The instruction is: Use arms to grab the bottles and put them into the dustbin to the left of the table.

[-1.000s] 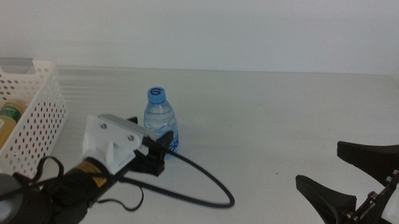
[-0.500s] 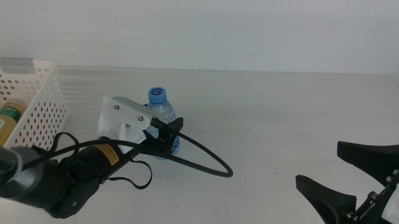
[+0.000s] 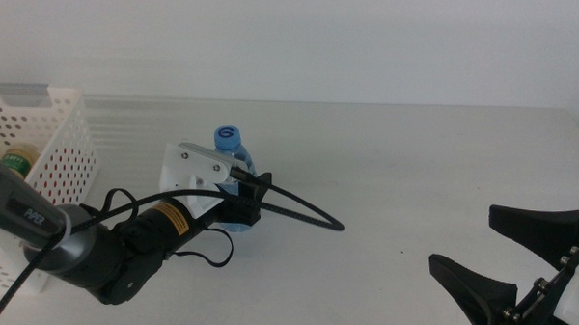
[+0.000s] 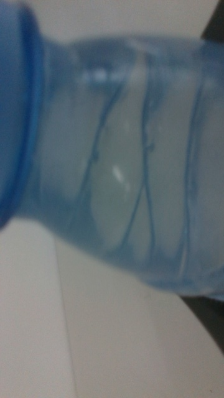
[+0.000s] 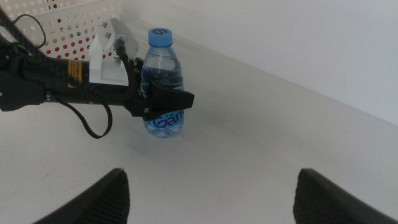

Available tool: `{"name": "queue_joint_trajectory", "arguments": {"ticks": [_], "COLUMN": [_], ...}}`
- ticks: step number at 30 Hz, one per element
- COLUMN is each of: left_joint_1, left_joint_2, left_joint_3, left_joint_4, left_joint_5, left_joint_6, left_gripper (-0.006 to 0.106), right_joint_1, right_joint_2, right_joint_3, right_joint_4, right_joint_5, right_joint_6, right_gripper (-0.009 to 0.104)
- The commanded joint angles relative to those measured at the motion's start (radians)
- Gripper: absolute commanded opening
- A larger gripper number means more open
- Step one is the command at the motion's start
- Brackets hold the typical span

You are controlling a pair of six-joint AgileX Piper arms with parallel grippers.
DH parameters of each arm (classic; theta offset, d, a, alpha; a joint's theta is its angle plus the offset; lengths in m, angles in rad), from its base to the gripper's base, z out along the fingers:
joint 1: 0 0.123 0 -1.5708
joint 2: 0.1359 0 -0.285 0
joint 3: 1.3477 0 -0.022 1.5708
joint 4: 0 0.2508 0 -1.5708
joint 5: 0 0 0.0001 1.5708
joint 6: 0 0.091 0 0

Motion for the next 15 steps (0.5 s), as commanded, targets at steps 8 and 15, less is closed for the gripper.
{"name": "queue_joint_trajectory", "arguments": {"ticks": [8,15], "left_joint_1": [0.002,0.002], "left_joint_2": [-0.122,-0.307], "left_joint_3": [0.043,0.127], "left_joint_4": [-0.007,-0.008], "left_joint_5": [-0.06,0.078], "left_joint_6": [-0.094,-0.094], "left_gripper": [0.009,-0.005], "right_joint_1": [-0.007,-0.007], "right_joint_2": [-0.004,-0.004], "right_joint_3": [-0.025,-0.025], "right_joint_4": [-0.006,-0.006], "right_joint_5": [-0.068,-0.068], "right_joint_6": [-0.008,-0.008], "right_gripper": [0.076,0.076]}}
